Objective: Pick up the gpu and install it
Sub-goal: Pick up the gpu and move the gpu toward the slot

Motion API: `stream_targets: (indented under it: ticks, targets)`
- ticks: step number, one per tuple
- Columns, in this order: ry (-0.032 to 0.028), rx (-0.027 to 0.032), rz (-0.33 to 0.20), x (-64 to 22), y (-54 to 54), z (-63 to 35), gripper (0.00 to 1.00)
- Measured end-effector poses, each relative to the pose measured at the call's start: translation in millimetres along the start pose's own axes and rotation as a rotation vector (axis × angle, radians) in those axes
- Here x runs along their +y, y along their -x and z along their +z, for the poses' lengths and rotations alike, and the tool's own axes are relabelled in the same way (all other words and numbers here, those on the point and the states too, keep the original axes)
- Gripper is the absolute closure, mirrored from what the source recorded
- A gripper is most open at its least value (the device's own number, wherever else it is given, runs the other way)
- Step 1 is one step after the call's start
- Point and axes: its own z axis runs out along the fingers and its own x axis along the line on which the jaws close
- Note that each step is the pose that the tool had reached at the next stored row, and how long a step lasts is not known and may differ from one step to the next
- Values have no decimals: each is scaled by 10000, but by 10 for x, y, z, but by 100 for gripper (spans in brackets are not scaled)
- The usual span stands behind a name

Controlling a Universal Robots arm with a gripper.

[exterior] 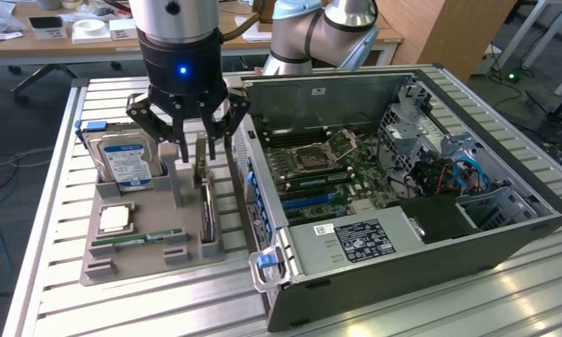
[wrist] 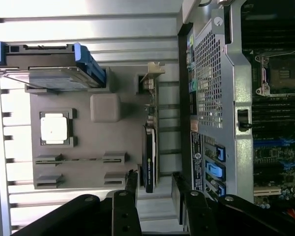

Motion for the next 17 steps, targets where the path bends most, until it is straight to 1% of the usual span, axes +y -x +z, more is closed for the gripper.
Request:
stream_targets:
  ticks: [17]
  targets:
    - [-1,-1,6,6,-13,310,58]
